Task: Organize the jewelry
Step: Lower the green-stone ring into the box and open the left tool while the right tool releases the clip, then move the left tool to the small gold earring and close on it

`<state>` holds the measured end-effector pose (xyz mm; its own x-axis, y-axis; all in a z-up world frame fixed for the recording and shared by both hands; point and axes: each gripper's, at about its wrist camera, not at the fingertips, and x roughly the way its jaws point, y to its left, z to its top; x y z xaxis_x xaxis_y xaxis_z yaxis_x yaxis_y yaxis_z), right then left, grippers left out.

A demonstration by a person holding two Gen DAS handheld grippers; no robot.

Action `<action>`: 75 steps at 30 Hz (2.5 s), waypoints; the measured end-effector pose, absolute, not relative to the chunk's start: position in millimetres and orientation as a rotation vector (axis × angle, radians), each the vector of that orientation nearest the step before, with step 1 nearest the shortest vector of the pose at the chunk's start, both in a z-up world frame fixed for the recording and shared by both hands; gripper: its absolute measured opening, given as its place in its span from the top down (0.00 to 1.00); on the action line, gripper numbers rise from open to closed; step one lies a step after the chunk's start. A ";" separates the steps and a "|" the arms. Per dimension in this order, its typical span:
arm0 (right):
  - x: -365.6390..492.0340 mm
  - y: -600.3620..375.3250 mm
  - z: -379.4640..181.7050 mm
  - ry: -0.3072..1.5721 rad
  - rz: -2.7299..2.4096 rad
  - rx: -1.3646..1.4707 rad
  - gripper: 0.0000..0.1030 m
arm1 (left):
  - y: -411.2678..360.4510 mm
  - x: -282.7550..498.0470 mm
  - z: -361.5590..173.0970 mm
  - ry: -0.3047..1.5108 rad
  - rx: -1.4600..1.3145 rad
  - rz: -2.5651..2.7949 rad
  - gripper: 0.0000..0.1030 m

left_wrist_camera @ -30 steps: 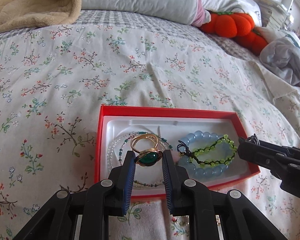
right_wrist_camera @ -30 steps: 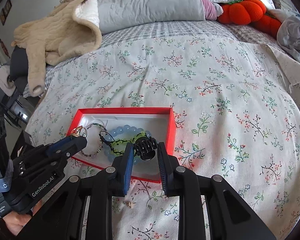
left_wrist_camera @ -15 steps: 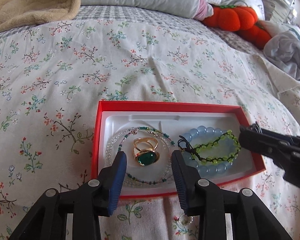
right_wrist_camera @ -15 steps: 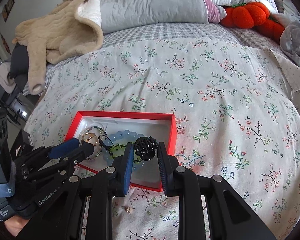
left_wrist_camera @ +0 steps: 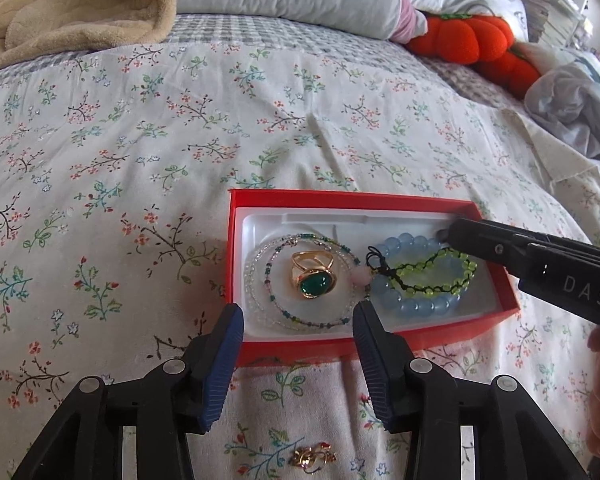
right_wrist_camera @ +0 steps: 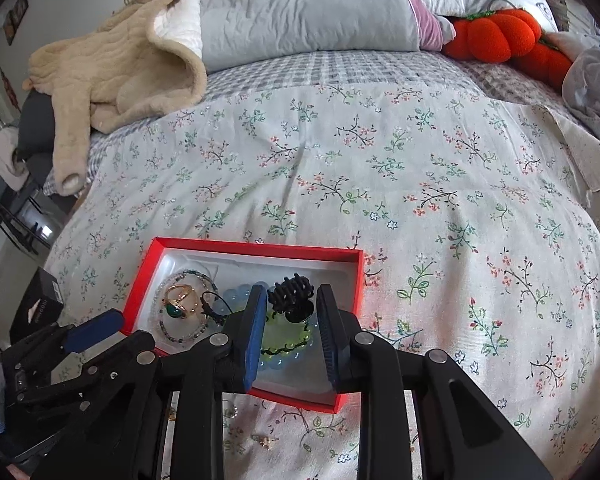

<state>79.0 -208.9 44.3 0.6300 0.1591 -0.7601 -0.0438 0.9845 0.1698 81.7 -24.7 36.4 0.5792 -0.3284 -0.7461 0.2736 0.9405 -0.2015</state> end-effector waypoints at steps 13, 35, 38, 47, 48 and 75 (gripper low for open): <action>37.2 -207.4 66.8 0.878 0.137 0.162 0.47 | -8.8 51.7 45.9 0.901 -0.061 -0.331 0.26; -18.4 -215.6 24.8 1.012 0.085 0.155 0.45 | 21.5 6.3 0.8 1.024 0.037 -0.274 0.21; -22.3 -213.3 12.5 1.042 0.084 0.122 0.45 | 21.5 3.3 -9.4 1.033 0.057 -0.282 0.21; -34.5 -203.5 -21.5 1.113 0.081 0.012 0.45 | 3.8 0.0 -26.5 0.998 0.128 -0.384 0.41; -35.9 -202.4 -21.8 1.108 0.082 0.000 0.45 | 1.5 0.2 -26.7 0.993 0.129 -0.395 0.46; -38.6 -203.5 -22.3 1.118 0.111 0.005 0.40 | -30.5 25.7 -26.3 0.961 0.109 -0.456 0.93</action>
<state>-38.6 -203.5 -22.3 0.4321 0.0915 -0.8972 -0.0864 0.9945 0.0598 25.7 -30.5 -26.3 0.4861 -0.3267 -0.8105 0.4218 0.9000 -0.1098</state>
